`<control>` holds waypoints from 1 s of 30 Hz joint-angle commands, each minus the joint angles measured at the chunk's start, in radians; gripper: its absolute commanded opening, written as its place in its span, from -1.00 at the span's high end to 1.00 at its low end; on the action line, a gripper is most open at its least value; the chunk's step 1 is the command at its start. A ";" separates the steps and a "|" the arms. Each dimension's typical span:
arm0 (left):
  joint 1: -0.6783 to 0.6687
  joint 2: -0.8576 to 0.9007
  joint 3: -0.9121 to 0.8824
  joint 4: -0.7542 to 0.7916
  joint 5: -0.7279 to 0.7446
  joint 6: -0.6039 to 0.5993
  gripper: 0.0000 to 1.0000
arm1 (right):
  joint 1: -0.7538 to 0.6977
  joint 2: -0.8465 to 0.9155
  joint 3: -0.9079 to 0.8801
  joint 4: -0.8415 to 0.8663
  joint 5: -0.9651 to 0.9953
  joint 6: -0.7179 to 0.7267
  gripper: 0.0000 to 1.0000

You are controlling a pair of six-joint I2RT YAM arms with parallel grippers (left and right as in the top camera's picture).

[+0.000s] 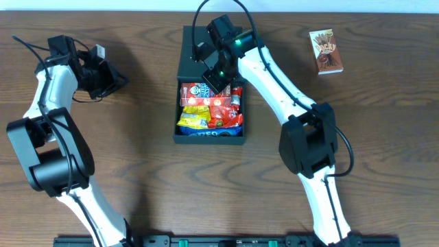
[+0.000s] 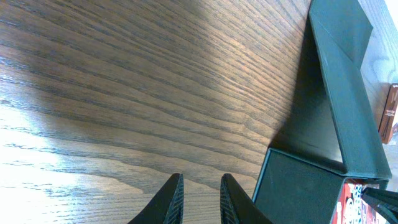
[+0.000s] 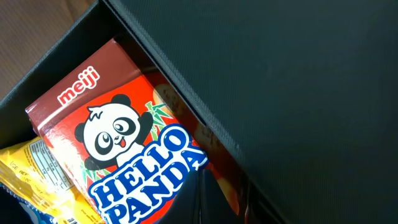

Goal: Pack container
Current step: 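Push the Hello Panda box down into the box with the right gripper, then move the right gripper to the Pocky box and grasp it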

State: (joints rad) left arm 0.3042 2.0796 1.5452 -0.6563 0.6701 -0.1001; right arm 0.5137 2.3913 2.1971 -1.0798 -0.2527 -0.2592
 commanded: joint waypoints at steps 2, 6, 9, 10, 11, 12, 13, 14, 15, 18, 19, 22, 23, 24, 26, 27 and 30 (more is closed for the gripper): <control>0.005 -0.021 0.018 -0.005 -0.019 0.018 0.57 | 0.001 0.038 0.022 -0.005 0.016 0.045 0.97; 0.005 -0.021 0.018 -0.005 -0.019 0.018 0.57 | -0.001 -0.014 0.091 -0.005 0.017 0.045 0.98; 0.005 -0.021 0.018 -0.005 -0.020 0.018 0.57 | -0.027 -0.064 0.158 0.002 0.048 0.045 0.98; 0.005 -0.021 0.018 -0.005 -0.020 0.018 0.57 | -0.041 -0.073 0.167 0.010 0.074 0.045 0.97; 0.005 -0.021 0.018 -0.005 -0.020 0.018 0.57 | -0.060 -0.080 0.168 0.020 0.108 0.045 0.98; 0.005 -0.021 0.018 -0.005 -0.020 0.018 0.57 | -0.087 -0.080 0.168 0.025 0.137 0.046 0.98; 0.005 -0.021 0.018 -0.005 -0.019 0.018 0.57 | -0.119 -0.080 0.166 0.021 0.163 0.046 0.97; 0.005 -0.021 0.018 -0.006 -0.019 0.018 0.57 | -0.143 -0.076 0.159 0.019 0.184 0.047 0.97; 0.005 -0.021 0.018 -0.006 -0.019 0.018 0.58 | -0.172 -0.074 0.153 0.016 0.215 0.058 0.95; 0.005 -0.021 0.018 -0.006 -0.019 0.018 0.57 | -0.275 -0.069 0.130 0.019 0.318 0.125 0.12; 0.005 -0.021 0.018 -0.005 -0.020 0.018 0.57 | -0.320 -0.068 0.124 0.019 0.324 0.126 -0.43; 0.005 -0.021 0.018 -0.005 -0.027 0.019 0.56 | -0.433 -0.055 0.112 0.022 0.323 0.124 -0.98; 0.005 -0.021 0.018 -0.005 -0.027 0.018 0.56 | -0.471 -0.049 0.112 0.022 0.324 0.124 -0.99; 0.005 -0.021 0.018 -0.005 -0.027 0.019 0.56 | -0.496 -0.041 0.112 0.024 0.324 0.124 -0.98; 0.004 -0.021 0.018 -0.005 -0.027 0.018 0.56 | -0.542 -0.029 0.112 0.029 0.324 0.124 -0.99; 0.004 -0.021 0.018 -0.005 -0.026 0.018 0.56 | -0.560 -0.021 0.112 0.036 0.325 0.125 -0.98; 0.004 -0.021 0.018 -0.005 -0.027 0.018 0.56 | -0.593 0.008 0.112 0.073 0.355 0.156 -0.98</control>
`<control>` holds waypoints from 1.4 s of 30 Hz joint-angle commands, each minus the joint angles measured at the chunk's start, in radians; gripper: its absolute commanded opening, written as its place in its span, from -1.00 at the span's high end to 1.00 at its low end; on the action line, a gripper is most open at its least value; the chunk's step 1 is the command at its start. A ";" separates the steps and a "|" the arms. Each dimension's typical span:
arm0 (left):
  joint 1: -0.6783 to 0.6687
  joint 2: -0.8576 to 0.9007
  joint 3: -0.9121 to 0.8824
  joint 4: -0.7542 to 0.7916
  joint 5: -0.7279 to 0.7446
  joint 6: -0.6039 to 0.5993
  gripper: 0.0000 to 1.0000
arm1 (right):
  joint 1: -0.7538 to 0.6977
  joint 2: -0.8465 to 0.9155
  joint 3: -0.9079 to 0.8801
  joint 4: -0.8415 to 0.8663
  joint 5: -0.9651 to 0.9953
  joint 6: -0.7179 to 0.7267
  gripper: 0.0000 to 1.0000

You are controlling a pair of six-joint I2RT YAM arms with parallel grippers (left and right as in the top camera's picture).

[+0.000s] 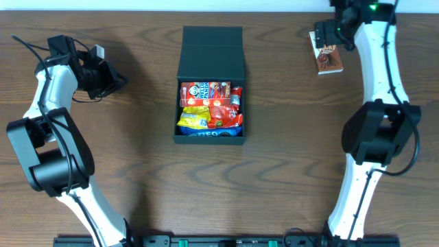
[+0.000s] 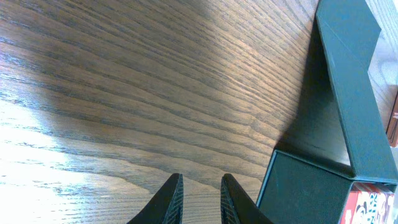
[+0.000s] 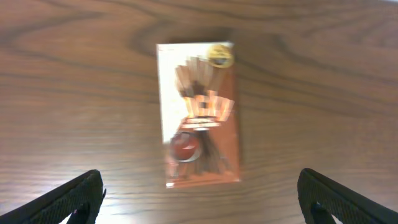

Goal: Pack container
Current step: 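Move the right gripper to the Pocky box and grasp it, then carry the Pocky box into the black box and lower it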

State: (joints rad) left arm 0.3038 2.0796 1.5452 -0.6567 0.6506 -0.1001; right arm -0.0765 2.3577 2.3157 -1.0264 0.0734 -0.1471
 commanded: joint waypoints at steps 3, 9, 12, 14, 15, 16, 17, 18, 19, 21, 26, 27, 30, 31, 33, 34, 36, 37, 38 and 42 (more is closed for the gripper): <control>0.004 -0.021 0.018 -0.005 -0.007 0.018 0.56 | -0.010 0.084 -0.007 0.050 0.035 0.046 -0.99; 0.004 -0.021 0.018 -0.015 -0.007 0.018 0.56 | -0.010 0.163 -0.007 0.115 0.051 0.047 -0.98; 0.004 -0.021 0.018 -0.021 -0.007 0.018 0.56 | -0.010 0.184 -0.007 0.130 0.050 0.047 -0.98; 0.004 -0.021 0.018 -0.021 -0.007 0.018 0.56 | -0.010 0.203 -0.007 0.132 0.050 0.046 -0.98; 0.004 -0.021 0.018 -0.021 -0.007 0.018 0.56 | -0.010 0.213 -0.007 0.134 0.050 0.046 -0.98; 0.004 -0.021 0.018 -0.021 -0.007 0.018 0.56 | -0.010 0.223 -0.007 0.133 0.050 0.046 -0.99; 0.004 -0.021 0.018 -0.022 -0.007 0.018 0.56 | -0.010 0.228 -0.007 0.133 0.050 0.046 -0.99; 0.004 -0.021 0.018 -0.023 -0.007 0.018 0.56 | -0.010 0.237 -0.007 0.135 0.051 0.046 -0.99; 0.004 -0.021 0.018 -0.024 -0.007 0.018 0.56 | -0.010 0.241 -0.007 0.138 0.051 0.046 -0.99; 0.004 -0.021 0.018 -0.024 -0.007 0.018 0.56 | -0.011 0.247 -0.007 0.144 0.051 0.046 -0.98; 0.003 -0.021 0.018 -0.025 -0.007 0.010 0.56 | -0.015 0.263 -0.007 0.156 0.050 0.046 -0.98; 0.003 -0.021 0.018 -0.025 -0.007 0.010 0.56 | -0.015 0.265 -0.007 0.157 0.050 0.046 -0.99; 0.003 -0.021 0.018 -0.025 -0.006 0.006 0.56 | -0.016 0.265 -0.007 0.154 0.050 0.046 -0.74; 0.003 -0.021 0.018 -0.025 -0.006 0.006 0.56 | -0.016 0.265 -0.007 0.151 0.049 0.046 -0.66; 0.003 -0.021 0.018 -0.025 -0.006 0.006 0.56 | -0.014 0.265 -0.006 0.146 0.034 0.046 -0.57; 0.003 -0.021 0.018 -0.025 -0.006 0.006 0.56 | -0.012 0.264 -0.006 0.143 0.023 0.046 -0.54; 0.003 -0.021 0.018 -0.025 -0.006 0.006 0.56 | -0.006 0.260 -0.006 0.132 0.019 0.057 -0.47; 0.003 -0.021 0.018 -0.025 -0.006 0.006 0.56 | -0.003 0.258 -0.006 0.128 0.018 0.057 -0.45; 0.003 -0.021 0.018 -0.024 -0.006 0.006 0.56 | 0.002 0.252 -0.005 0.123 0.012 0.057 -0.40; 0.003 -0.021 0.018 -0.024 -0.006 0.007 0.56 | 0.025 0.215 -0.004 0.116 -0.003 0.057 -0.39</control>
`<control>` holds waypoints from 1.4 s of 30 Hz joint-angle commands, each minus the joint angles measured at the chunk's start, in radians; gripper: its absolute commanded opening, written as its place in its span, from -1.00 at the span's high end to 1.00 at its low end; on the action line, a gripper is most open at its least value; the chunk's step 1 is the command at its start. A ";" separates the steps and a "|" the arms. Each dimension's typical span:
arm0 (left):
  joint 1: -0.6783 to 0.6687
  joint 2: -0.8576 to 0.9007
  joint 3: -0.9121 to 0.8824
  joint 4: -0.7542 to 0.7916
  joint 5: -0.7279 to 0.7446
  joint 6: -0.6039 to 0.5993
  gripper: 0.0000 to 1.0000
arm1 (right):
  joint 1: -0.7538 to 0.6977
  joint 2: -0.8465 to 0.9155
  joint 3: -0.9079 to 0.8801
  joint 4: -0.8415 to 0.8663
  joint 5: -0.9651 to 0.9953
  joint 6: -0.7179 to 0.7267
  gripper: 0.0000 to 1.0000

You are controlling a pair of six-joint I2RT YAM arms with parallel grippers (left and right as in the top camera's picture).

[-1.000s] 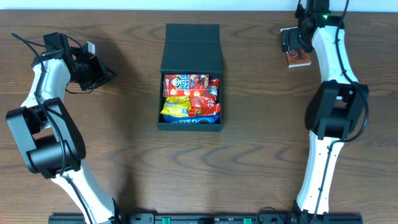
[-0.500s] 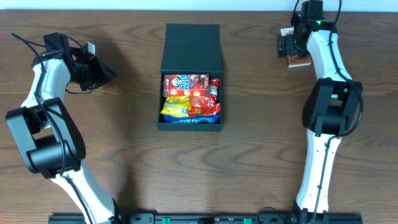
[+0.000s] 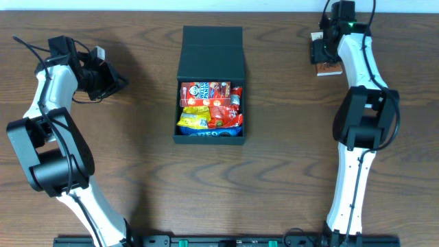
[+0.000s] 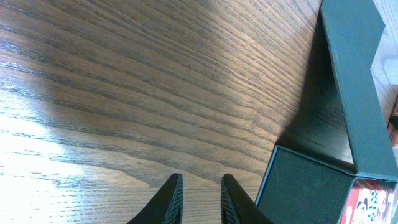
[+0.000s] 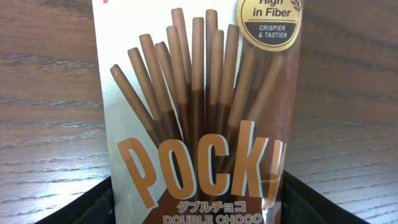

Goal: Pack container
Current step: 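Carry the Pocky box into the black box and lower it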

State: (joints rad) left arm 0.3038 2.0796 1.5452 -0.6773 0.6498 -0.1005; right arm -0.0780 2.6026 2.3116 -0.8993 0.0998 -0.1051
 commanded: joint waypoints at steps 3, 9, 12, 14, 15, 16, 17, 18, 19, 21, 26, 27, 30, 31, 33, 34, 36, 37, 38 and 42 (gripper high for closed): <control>0.003 -0.021 0.018 -0.003 -0.005 0.007 0.56 | 0.050 -0.074 0.000 -0.011 -0.029 0.015 -0.40; 0.003 -0.021 0.018 -0.002 -0.006 0.008 0.56 | 0.138 -0.235 0.000 -0.048 -0.136 -0.049 -0.36; 0.003 -0.021 0.018 0.002 -0.006 0.009 0.56 | 0.213 -0.331 0.000 -0.096 -0.206 -0.127 -0.27; 0.003 -0.021 0.018 0.002 -0.006 0.012 0.56 | 0.267 -0.380 0.000 -0.145 -0.233 -0.183 -0.27; 0.003 -0.021 0.018 0.002 -0.006 0.015 0.55 | 0.293 -0.399 0.000 -0.172 -0.237 -0.208 -0.26; 0.003 -0.021 0.018 0.002 -0.006 0.019 0.55 | 0.328 -0.419 0.000 -0.209 -0.239 -0.229 -0.25; 0.003 -0.021 0.018 0.003 -0.006 0.019 0.55 | 0.360 -0.432 0.000 -0.242 -0.239 -0.238 -0.25; 0.003 -0.021 0.018 0.005 -0.007 0.019 0.55 | 0.391 -0.440 0.000 -0.275 -0.239 -0.241 -0.25; 0.004 -0.021 0.018 0.006 -0.006 0.020 0.55 | 0.421 -0.443 0.000 -0.309 -0.240 -0.241 -0.23; 0.003 -0.021 0.018 0.010 -0.006 0.027 0.55 | 0.489 -0.441 -0.001 -0.394 -0.240 -0.241 -0.20; 0.004 -0.021 0.018 0.014 -0.006 0.045 0.55 | 0.606 -0.441 -0.005 -0.506 -0.265 -0.272 -0.22; 0.003 -0.021 0.018 0.016 -0.006 0.046 0.54 | 0.623 -0.441 -0.005 -0.518 -0.266 -0.271 -0.22; 0.003 -0.021 0.018 0.015 -0.006 0.054 0.55 | 0.657 -0.441 -0.017 -0.539 -0.295 -0.270 -0.23; 0.003 -0.021 0.018 0.015 -0.006 0.057 0.55 | 0.670 -0.441 -0.026 -0.549 -0.322 -0.270 -0.25; 0.004 -0.021 0.018 0.016 -0.006 0.059 0.54 | 0.684 -0.441 -0.043 -0.557 -0.326 -0.271 -0.25; 0.003 -0.021 0.018 0.016 -0.006 0.071 0.54 | 0.689 -0.441 -0.061 -0.555 -0.327 -0.271 -0.27; 0.004 -0.021 0.018 0.016 -0.007 0.079 0.55 | 0.695 -0.441 -0.103 -0.555 -0.356 -0.295 -0.28; 0.005 -0.021 0.018 0.017 -0.007 0.079 0.54 | 0.699 -0.441 -0.136 -0.546 -0.394 -0.311 -0.27; 0.005 -0.021 0.018 0.018 -0.009 0.079 0.53 | 0.702 -0.441 -0.165 -0.538 -0.420 -0.328 -0.25; 0.005 -0.021 0.018 0.019 -0.030 0.079 0.53 | 0.704 -0.441 -0.246 -0.496 -0.442 -0.355 -0.25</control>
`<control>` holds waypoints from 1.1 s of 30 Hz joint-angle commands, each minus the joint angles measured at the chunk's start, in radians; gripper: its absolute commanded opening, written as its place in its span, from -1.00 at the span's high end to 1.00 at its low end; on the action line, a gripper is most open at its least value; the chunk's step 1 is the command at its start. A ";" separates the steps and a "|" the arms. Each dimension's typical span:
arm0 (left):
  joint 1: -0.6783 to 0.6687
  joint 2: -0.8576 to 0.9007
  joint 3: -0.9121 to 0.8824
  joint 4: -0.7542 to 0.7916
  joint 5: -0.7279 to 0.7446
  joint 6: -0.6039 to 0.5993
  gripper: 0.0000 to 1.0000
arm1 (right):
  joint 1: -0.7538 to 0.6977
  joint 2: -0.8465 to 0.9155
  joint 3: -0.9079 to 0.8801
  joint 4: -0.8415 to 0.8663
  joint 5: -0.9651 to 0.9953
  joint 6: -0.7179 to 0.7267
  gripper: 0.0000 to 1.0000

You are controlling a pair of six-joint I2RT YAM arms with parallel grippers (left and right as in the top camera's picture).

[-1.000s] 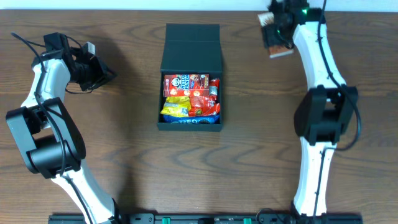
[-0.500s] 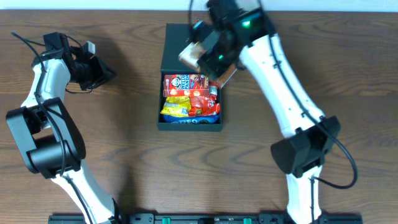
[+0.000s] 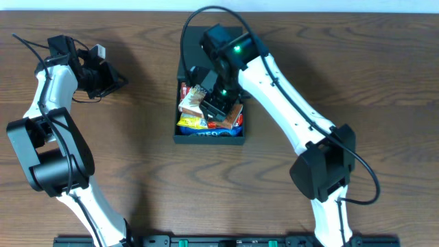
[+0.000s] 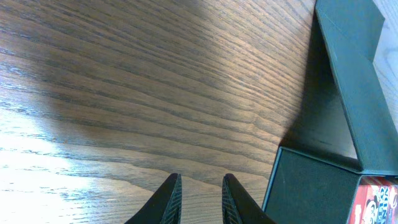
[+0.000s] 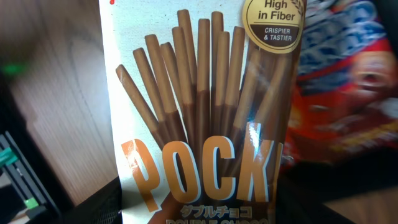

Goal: Pack container
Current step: 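Carry the Pocky box into the black box and lower it, then press the Pocky box down into the box and release it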

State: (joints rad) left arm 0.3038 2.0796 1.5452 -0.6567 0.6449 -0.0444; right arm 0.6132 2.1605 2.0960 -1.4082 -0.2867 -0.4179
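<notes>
My right gripper [image 3: 208,103] is shut on a Pocky box [image 5: 202,106], white and brown with chocolate sticks printed on it. It holds the box [image 3: 197,96] just above the snacks in the open dark green container [image 3: 177,134]. Dark fingers [image 5: 102,205] show at both lower corners of the right wrist view, and red packs lie blurred behind the box. Far to the left over bare table is my left gripper [image 4: 200,198], its jaws a little apart with nothing between them.
The container's lid [image 3: 209,41] lies folded back flat on the far side. Inside are a yellow bag [image 3: 192,123], red packs [image 3: 230,116] and a blue Oreo pack [image 3: 209,134]. The container's side [image 4: 323,186] shows at the right of the left wrist view.
My right gripper was at the Pocky box on the table at the far right. Now it holds that box over the packed container. The left arm has not moved.
My right gripper was shut inside the container beside the Hello Panda box. Then it stood wide open above the Pocky box at the far right, then low around it. Now the Pocky box is in its grip over the container.
</notes>
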 commanded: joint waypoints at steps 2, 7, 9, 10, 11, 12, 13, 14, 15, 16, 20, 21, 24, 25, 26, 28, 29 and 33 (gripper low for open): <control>0.005 -0.021 0.018 -0.001 -0.027 0.023 0.52 | 0.013 0.002 -0.052 0.024 -0.056 -0.071 -0.27; 0.005 -0.021 0.018 -0.001 -0.027 0.043 0.46 | 0.018 0.002 -0.105 0.049 -0.063 -0.131 -0.34; 0.005 -0.021 0.018 0.000 -0.027 0.046 0.46 | 0.019 0.002 -0.139 0.083 -0.061 -0.150 -0.35; 0.005 -0.021 0.018 0.002 -0.027 0.046 0.46 | 0.018 0.002 -0.163 0.113 -0.046 -0.160 -0.37; 0.005 -0.021 0.018 0.002 -0.027 0.046 0.45 | 0.018 0.002 -0.179 0.138 -0.023 -0.159 -0.41; 0.005 -0.021 0.018 0.002 -0.027 0.046 0.45 | 0.019 0.002 -0.192 0.160 0.003 -0.159 -0.45; 0.005 -0.021 0.018 0.002 -0.027 0.046 0.45 | 0.019 0.002 -0.205 0.180 0.026 -0.159 -0.54; 0.005 -0.021 0.018 0.001 -0.027 0.045 0.45 | 0.019 0.002 -0.214 0.204 0.072 -0.155 -0.80; 0.005 -0.021 0.018 0.001 -0.027 0.045 0.45 | 0.019 0.002 -0.214 0.213 0.099 -0.143 -0.84; 0.005 -0.021 0.018 0.000 -0.027 0.045 0.45 | 0.019 0.001 -0.212 0.225 0.136 -0.115 -0.79; 0.005 -0.021 0.018 -0.006 -0.027 0.045 0.45 | 0.019 -0.007 -0.166 0.214 0.185 -0.047 -0.52; 0.005 -0.021 0.018 -0.006 -0.027 0.045 0.45 | 0.021 -0.010 -0.154 0.207 0.185 -0.042 -0.47; 0.005 -0.021 0.018 -0.006 -0.027 0.045 0.45 | 0.024 -0.016 -0.086 0.165 0.171 -0.024 -0.05; 0.005 -0.021 0.018 -0.005 -0.027 0.045 0.45 | 0.024 -0.016 -0.072 0.160 0.146 -0.024 0.14; 0.005 -0.021 0.018 -0.005 -0.027 0.045 0.45 | 0.024 -0.016 -0.068 0.163 0.104 -0.024 0.42; 0.005 -0.021 0.018 -0.006 -0.027 0.045 0.46 | 0.022 -0.014 -0.077 0.178 -0.028 -0.024 0.97; 0.004 -0.021 0.018 -0.006 -0.027 0.045 0.46 | 0.022 -0.013 -0.099 0.199 -0.085 -0.024 0.97; 0.004 -0.021 0.018 -0.008 -0.027 0.045 0.46 | 0.022 0.001 -0.189 0.237 -0.126 -0.024 0.97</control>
State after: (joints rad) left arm 0.3038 2.0796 1.5455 -0.6586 0.6235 -0.0212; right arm 0.6270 2.1597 1.9572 -1.1748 -0.3355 -0.4492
